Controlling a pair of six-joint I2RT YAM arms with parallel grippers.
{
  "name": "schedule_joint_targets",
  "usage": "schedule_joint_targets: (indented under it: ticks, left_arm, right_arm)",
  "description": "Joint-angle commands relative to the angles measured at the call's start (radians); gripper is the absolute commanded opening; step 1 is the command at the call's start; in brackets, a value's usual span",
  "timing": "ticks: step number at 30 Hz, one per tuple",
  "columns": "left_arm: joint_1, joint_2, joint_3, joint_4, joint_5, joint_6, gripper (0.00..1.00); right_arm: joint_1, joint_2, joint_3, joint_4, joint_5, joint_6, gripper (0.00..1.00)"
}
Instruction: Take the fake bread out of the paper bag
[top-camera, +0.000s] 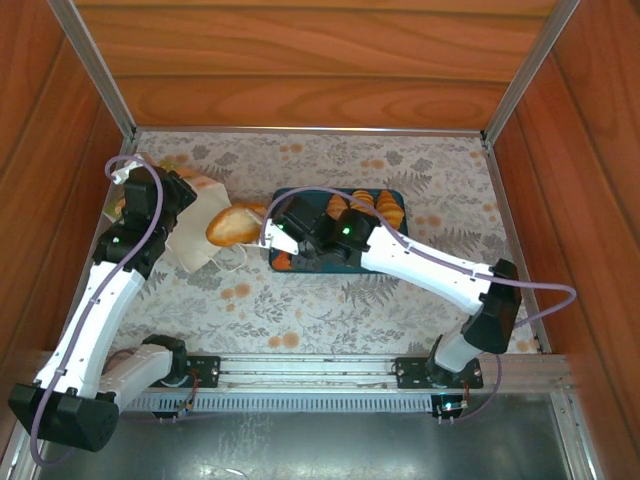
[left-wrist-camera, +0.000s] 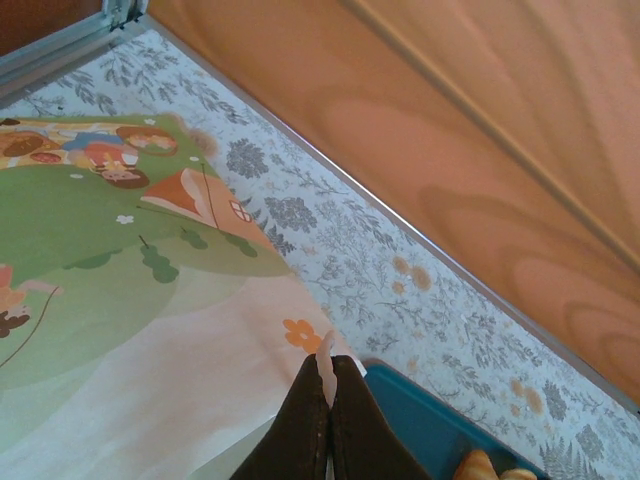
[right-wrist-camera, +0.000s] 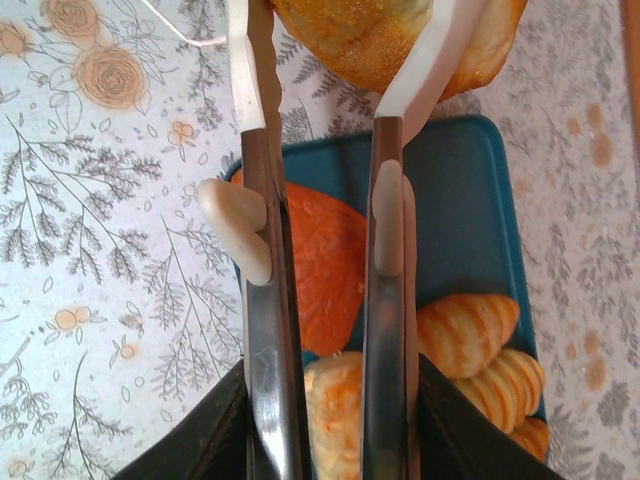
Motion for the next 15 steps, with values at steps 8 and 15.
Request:
schedule_joint_targets:
  ticks: [8,15]
  left_arm:
    - [0.009,-0.024,0.013,0.003,-0.016,0.018,0.0]
    - [0.009,-0.041,0.005,0.003,-0.014,0.017,0.0]
  right_arm:
    - [-0.016,-0.153,-0.036,-0.035,0.129,0.025,0.37]
    - [-0.093,-0.205,-0.037,-0.071,0.109,0.047,0.37]
